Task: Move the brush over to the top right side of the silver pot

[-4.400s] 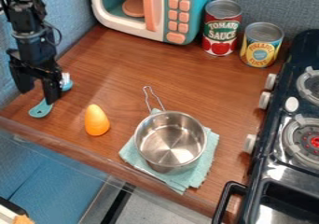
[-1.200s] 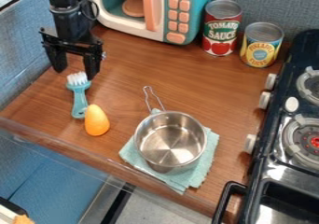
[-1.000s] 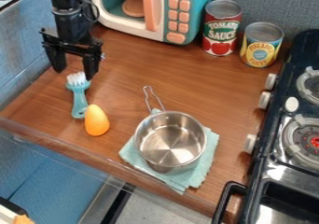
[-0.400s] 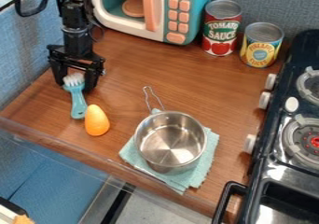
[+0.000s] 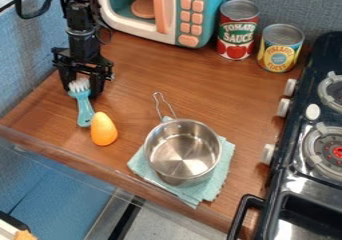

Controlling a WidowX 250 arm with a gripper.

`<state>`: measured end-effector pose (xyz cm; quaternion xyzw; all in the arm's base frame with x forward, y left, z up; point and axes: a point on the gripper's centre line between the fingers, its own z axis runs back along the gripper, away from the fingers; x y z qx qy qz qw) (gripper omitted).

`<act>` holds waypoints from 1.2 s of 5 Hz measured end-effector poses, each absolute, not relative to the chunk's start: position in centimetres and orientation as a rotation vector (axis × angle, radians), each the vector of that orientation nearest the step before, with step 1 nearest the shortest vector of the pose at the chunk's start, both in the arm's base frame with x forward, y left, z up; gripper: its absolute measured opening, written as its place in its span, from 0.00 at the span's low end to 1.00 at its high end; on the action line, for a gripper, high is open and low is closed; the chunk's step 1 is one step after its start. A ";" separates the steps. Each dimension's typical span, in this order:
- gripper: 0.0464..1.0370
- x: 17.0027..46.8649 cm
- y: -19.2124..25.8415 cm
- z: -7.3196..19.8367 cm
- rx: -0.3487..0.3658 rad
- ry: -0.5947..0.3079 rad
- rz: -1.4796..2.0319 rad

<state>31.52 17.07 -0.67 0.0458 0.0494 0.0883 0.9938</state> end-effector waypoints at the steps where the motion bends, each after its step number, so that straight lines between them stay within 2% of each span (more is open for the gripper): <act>1: 0.70 31.0 16.5 0.0 0.049 0.099 0.199; 2: 0.70 33.0 15.2 5.0 0.042 -0.015 0.162; 4: 0.70 39.4 5.8 9.3 0.022 -0.157 -0.064; 6: 0.70 44.0 -0.8 5.0 -0.008 -0.090 -0.187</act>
